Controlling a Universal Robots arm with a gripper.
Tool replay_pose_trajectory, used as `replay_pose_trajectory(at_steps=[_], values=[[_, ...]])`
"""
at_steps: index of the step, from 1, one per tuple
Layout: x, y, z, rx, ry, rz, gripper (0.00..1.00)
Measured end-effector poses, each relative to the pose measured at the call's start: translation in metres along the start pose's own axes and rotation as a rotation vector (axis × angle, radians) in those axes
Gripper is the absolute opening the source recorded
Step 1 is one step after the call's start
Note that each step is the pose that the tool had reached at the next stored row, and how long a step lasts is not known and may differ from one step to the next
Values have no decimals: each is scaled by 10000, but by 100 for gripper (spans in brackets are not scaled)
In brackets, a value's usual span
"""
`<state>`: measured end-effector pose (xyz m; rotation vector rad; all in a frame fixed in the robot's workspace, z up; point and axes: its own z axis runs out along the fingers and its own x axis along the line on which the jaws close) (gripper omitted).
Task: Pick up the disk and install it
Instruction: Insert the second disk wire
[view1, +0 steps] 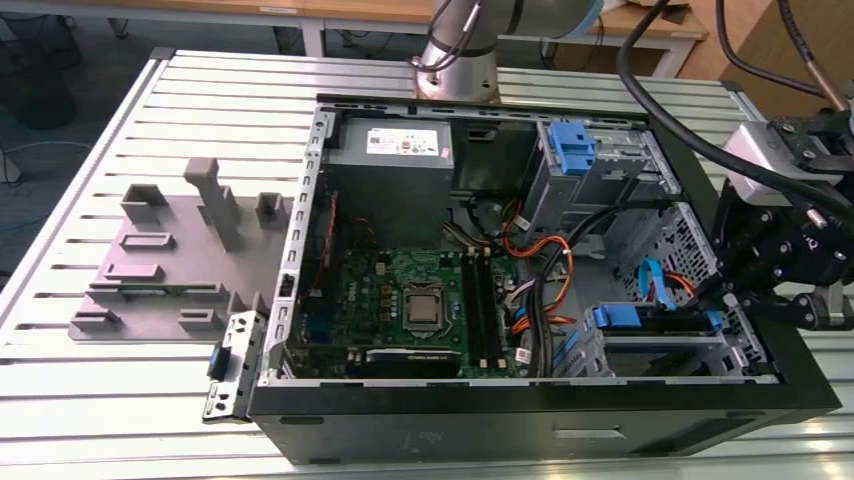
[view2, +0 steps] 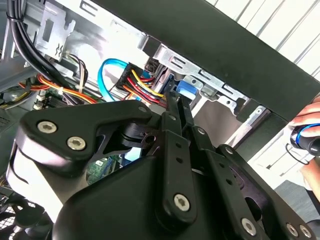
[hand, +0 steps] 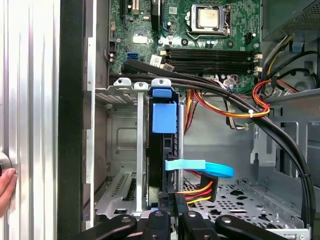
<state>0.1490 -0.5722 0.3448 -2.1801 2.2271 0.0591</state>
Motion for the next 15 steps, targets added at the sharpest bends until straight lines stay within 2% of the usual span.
replay_pose_trajectory(at_steps=[9,15], values=[[14,1,27,0,1,-1,16],[67,31,28,0,2,-1,16]])
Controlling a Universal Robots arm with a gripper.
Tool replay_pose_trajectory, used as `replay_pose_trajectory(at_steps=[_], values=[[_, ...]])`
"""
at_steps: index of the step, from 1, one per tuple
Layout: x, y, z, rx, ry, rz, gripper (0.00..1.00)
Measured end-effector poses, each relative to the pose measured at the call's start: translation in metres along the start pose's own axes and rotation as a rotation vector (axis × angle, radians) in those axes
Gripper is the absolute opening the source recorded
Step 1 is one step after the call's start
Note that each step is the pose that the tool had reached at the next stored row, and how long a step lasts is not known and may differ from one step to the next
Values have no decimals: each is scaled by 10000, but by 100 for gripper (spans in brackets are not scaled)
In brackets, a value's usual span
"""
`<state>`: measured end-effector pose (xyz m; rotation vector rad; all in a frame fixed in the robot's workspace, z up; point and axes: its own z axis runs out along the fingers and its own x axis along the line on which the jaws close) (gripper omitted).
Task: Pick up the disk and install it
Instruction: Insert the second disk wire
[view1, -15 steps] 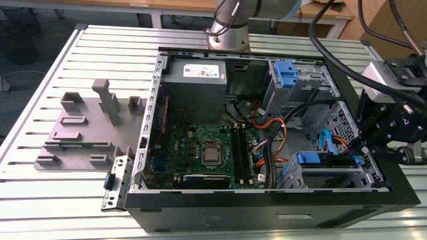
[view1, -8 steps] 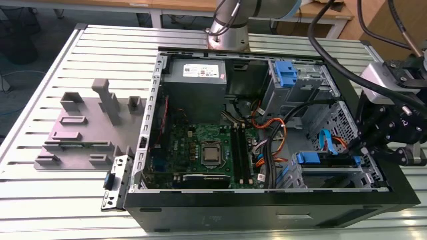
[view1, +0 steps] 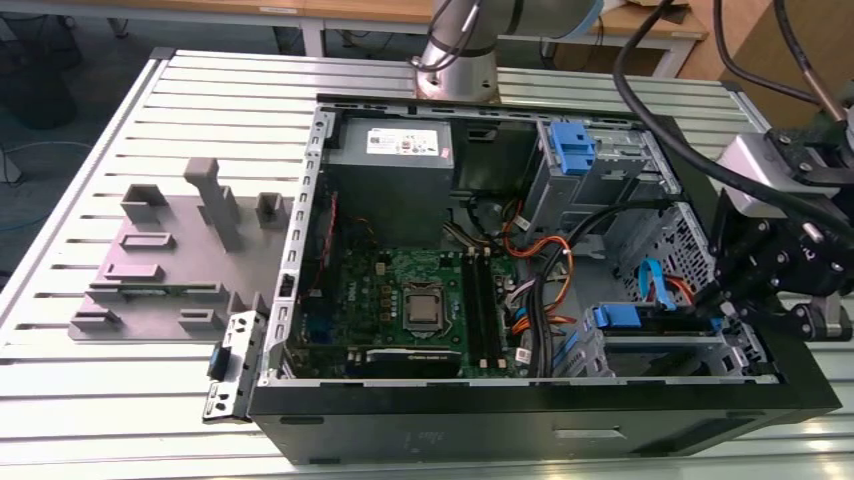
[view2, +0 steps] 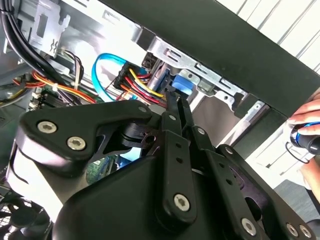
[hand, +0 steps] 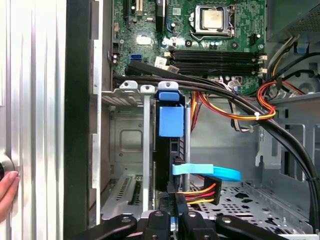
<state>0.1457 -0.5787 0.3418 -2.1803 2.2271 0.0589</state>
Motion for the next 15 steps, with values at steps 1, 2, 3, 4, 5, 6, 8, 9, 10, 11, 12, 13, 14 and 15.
replay_pose_trajectory(at_steps=[1,2,3,4,5,6,8,9,10,11,12,13,14,15], values=[[12,1,0,0,0,-1,16],[20,4,1,0,-1,0,16],[24,7,3,0,-1,1,16],[26,8,9,0,-3,0,16],[27,10,13,0,1,0,16],[27,10,15,0,3,0,16],[28,11,16,0,3,1,16],[28,10,17,0,2,1,16],[28,10,17,0,1,1,16],[28,10,17,0,2,0,16],[28,10,17,0,2,1,16],[28,11,19,0,0,1,16],[28,10,19,0,1,0,17],[28,10,19,0,2,0,23]])
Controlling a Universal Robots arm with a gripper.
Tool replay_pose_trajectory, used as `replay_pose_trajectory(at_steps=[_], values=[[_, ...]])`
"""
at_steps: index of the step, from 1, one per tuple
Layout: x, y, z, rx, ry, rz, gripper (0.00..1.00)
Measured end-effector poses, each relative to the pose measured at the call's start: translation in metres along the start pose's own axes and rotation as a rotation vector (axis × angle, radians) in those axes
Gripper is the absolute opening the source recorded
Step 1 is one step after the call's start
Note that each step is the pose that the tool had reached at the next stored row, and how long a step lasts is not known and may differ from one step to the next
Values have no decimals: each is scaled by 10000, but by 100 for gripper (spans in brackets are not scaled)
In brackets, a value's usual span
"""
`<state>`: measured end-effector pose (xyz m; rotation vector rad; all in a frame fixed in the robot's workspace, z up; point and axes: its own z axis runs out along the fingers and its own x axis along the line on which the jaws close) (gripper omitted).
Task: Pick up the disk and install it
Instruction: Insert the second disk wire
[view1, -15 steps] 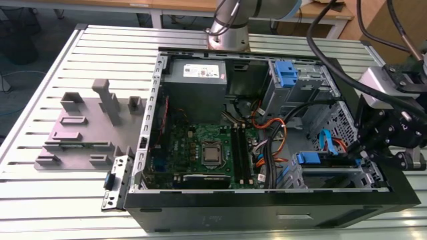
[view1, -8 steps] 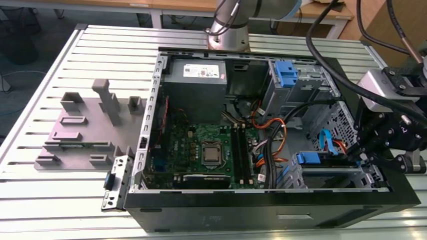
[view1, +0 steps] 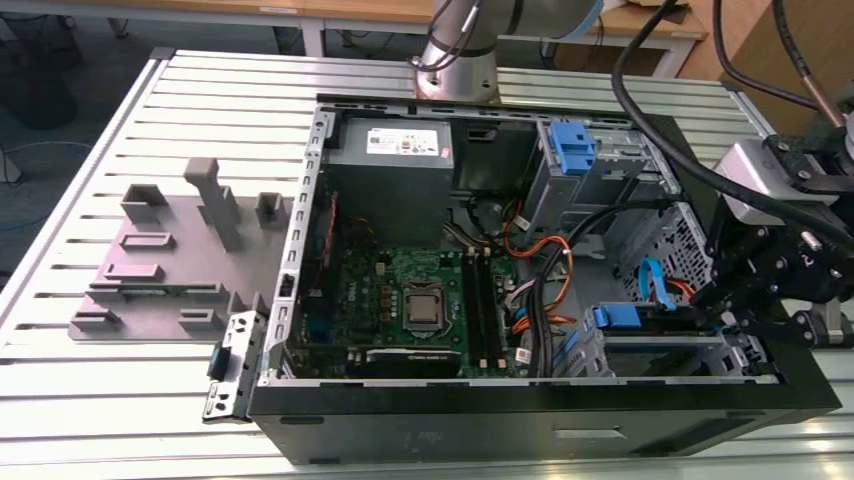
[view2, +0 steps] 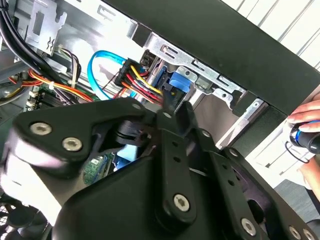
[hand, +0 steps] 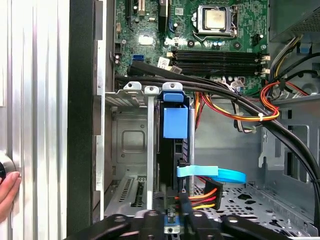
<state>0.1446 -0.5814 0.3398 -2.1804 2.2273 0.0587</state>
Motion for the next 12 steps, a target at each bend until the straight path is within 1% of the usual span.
replay_pose_trajectory(at_steps=[2,3,6,10,12], values=[[0,0,0,0,2,1,23],[0,0,-1,0,3,0,29],[0,2,7,0,4,1,29],[1,15,43,4,6,-5,29],[0,16,45,4,6,-7,29]])
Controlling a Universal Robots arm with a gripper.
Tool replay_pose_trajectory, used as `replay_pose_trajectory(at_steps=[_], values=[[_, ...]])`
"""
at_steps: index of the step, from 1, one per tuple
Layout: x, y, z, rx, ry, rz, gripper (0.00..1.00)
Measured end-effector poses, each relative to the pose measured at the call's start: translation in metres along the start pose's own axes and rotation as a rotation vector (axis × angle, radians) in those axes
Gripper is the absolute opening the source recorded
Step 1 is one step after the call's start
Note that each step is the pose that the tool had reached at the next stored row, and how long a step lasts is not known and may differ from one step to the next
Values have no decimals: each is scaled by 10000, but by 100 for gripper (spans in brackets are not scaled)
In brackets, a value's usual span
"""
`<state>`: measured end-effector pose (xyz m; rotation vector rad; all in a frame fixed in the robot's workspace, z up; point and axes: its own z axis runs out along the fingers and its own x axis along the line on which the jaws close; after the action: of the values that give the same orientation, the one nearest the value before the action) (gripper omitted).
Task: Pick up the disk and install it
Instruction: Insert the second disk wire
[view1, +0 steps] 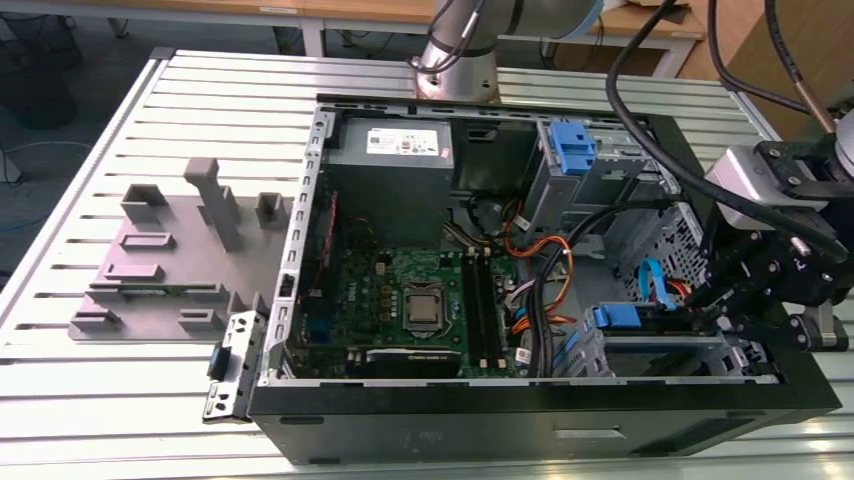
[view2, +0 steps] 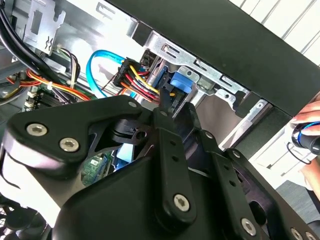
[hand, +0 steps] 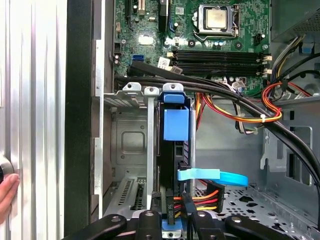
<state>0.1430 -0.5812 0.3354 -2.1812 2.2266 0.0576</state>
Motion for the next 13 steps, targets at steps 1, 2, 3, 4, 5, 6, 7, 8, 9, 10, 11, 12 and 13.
replay_pose_trajectory(at_steps=[1,2,3,4,5,6,7,8,9,10,11,12,13], values=[[0,1,0,0,1,1,29],[0,1,0,0,0,1,29],[0,2,1,0,-1,1,29],[0,2,1,0,-1,1,29],[0,2,1,0,-1,1,29],[0,2,2,0,-2,1,29],[0,3,2,0,-2,1,28],[0,3,2,0,-2,1,22],[0,3,1,0,0,1,22],[0,3,1,0,-1,1,16],[0,4,2,0,-1,1,16],[0,4,2,0,-1,1,16],[0,4,2,0,-2,1,16]])
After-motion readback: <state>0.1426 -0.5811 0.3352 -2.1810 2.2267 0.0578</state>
